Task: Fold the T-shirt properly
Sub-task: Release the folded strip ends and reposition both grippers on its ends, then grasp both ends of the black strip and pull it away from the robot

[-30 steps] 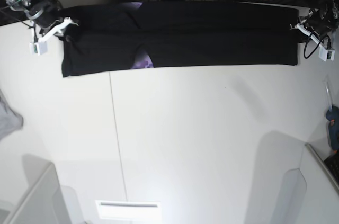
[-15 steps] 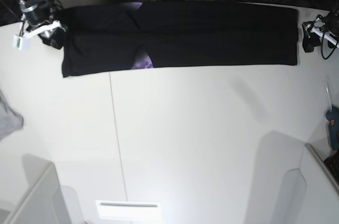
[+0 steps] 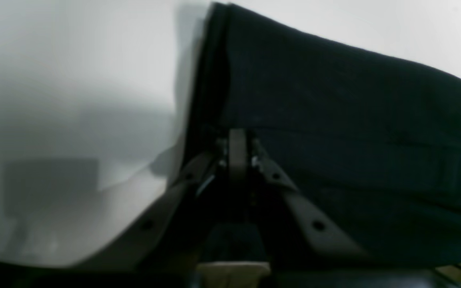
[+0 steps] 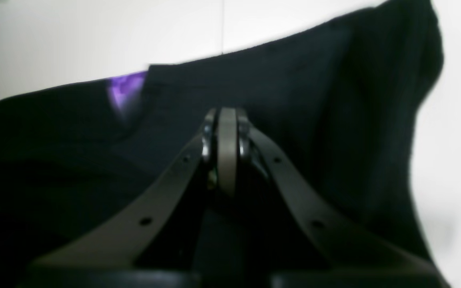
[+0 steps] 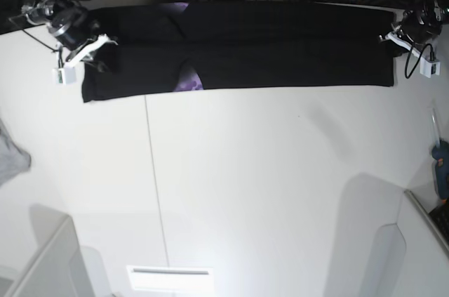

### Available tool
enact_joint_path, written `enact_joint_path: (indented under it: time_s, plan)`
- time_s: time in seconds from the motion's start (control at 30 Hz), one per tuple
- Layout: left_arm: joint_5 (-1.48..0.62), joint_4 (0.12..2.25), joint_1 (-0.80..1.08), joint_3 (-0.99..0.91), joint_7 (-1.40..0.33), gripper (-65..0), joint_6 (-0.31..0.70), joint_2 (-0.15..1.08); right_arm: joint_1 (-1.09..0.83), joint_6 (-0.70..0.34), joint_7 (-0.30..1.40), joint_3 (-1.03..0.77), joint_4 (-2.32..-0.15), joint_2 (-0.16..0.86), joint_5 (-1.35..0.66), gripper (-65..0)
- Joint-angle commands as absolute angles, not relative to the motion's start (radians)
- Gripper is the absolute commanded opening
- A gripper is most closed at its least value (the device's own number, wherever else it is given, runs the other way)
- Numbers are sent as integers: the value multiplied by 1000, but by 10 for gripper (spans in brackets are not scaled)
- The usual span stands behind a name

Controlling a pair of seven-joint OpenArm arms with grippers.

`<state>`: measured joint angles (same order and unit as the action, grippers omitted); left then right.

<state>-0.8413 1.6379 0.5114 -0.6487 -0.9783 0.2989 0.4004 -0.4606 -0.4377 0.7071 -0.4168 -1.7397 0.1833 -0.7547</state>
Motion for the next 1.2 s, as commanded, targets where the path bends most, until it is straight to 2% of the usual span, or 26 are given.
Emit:
enact_joint_path:
  time_s: [0.0, 0.13, 0.33, 0.67, 0.9, 1.0, 1.17]
  plan:
    - [-846, 1630, 509, -659, -966, -650, 302, 418, -447, -444, 684, -421, -1742, 194, -746, -650]
    - [-846, 1586, 481, -656, -966, -650, 302, 418, -415, -444, 684, -426, -1678, 193, -662, -650]
    - [-834, 1486, 417, -581, -966, -650, 302, 423, -357, -444, 684, -424, -1544, 194, -654, -650]
    - [-564, 1455, 275, -538, -970, -650, 300, 340, -231, -441, 682, -426, -1440, 203, -653, -650]
    - [-562, 1454, 196, -538, -972, -650, 300, 346, -107, -438, 673, -426, -1337, 203, -639, -650]
    - [-562, 1454, 171, -536, -974, -650, 300, 346, -65, -435, 636, -427, -1313, 194, -544, -650]
    - [-562, 1429, 150, -538, -974, -650, 300, 348, -38, -371, 628, -427, -1308, 168, -476, -650]
